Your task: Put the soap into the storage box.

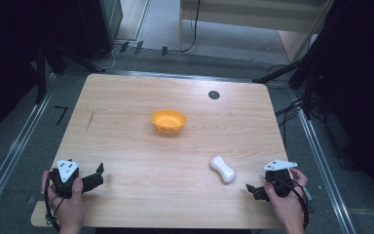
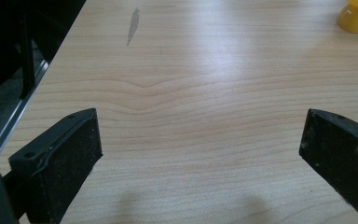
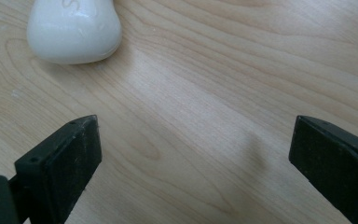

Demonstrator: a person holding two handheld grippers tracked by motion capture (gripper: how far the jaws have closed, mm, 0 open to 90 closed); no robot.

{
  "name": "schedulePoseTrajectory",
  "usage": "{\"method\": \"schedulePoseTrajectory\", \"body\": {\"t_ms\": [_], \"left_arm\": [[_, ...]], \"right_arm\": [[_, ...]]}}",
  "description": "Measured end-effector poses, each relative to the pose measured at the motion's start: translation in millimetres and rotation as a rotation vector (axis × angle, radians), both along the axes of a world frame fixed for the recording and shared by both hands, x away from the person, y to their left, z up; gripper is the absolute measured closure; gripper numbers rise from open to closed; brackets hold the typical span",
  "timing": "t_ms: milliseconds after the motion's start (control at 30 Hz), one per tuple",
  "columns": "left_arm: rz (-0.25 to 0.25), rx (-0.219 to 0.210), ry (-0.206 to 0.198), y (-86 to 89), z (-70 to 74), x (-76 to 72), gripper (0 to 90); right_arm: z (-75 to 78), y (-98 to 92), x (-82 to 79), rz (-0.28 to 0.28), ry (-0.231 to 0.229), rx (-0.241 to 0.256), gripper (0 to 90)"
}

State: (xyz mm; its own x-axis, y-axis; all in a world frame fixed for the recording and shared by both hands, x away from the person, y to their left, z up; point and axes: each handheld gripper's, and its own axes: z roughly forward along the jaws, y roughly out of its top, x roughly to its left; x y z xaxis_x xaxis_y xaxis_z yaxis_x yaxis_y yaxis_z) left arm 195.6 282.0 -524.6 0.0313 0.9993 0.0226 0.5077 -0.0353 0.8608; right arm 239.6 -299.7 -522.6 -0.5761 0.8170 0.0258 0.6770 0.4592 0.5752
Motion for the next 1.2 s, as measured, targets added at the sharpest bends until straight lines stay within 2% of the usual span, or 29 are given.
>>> {"method": "schedulePoseTrajectory", "body": {"t_ms": [267, 500, 667, 867, 1200], "left_arm": [[-0.007, 0.003, 0.006, -0.1, 0.1, 0.5, 0.0], [-0.011, 0.001, 0.007, -0.3, 0.1, 0.6, 0.0], [-0.013, -0.001, 0.007, -0.3, 0.1, 0.8, 0.0], [-0.017, -0.004, 0.007, 0.0, 0.1, 0.9, 0.0], [-0.018, -0.009, 0.007, 0.5, 0.0, 1.1, 0.0]], "right_arm": [[4.2, 13.9, 7.7, 0.005, 0.066, -0.056, 0.0], [8.3, 26.6, 14.9, 0.029, 0.096, -0.084, 0.0], [11.2, 36.7, 19.8, 0.040, 0.100, -0.108, 0.0], [11.7, 48.8, 24.3, 0.059, 0.124, -0.122, 0.0], [14.5, 62.4, 27.9, 0.074, 0.135, -0.119, 0.0]]}}
